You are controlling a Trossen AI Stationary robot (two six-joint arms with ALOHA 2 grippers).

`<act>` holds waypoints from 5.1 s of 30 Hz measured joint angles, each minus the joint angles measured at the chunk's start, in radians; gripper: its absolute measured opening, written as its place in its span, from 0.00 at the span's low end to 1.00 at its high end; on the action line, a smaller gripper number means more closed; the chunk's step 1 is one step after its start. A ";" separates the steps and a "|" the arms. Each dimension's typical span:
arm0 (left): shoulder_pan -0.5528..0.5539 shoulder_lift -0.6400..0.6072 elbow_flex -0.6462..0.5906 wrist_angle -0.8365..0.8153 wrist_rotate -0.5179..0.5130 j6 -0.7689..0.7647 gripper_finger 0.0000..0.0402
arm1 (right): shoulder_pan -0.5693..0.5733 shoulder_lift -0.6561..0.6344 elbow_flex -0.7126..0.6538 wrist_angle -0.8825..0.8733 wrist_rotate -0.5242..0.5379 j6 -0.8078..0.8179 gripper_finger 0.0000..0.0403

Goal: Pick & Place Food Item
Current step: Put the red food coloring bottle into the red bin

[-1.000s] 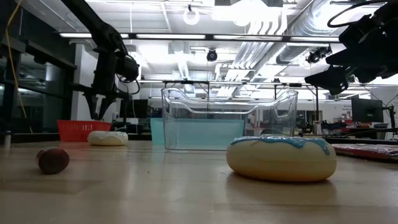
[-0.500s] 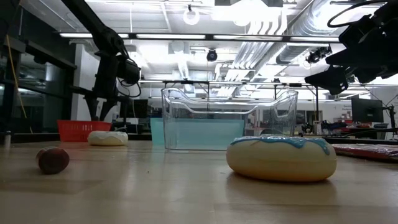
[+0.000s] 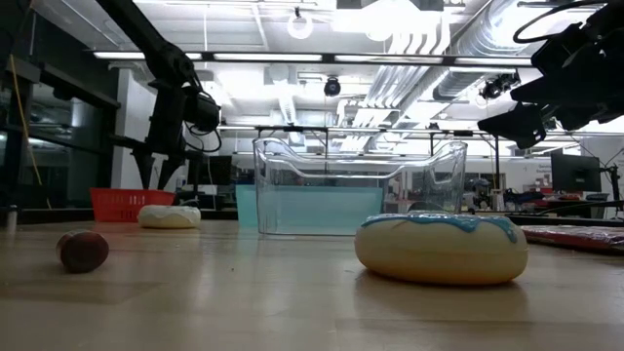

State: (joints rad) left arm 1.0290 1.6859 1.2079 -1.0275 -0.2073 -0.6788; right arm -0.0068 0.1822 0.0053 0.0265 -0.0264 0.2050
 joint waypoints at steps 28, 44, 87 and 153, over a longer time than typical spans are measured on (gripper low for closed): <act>0.002 -0.090 0.000 0.019 0.006 0.009 0.28 | 0.000 0.000 0.000 0.000 0.000 0.000 0.87; -0.036 -0.140 0.000 0.019 0.006 0.040 0.28 | 0.000 0.000 0.000 0.000 0.000 0.000 0.87; -0.771 -0.140 0.001 0.017 0.153 0.086 0.28 | 0.000 0.000 0.000 0.000 0.000 0.000 0.87; -1.704 -0.140 0.002 0.138 0.172 0.628 0.28 | 0.000 0.000 0.000 0.000 0.000 0.000 0.87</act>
State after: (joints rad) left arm -0.6750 1.5463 1.2095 -0.8892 -0.0353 -0.0513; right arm -0.0069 0.1824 0.0054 0.0265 -0.0261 0.2050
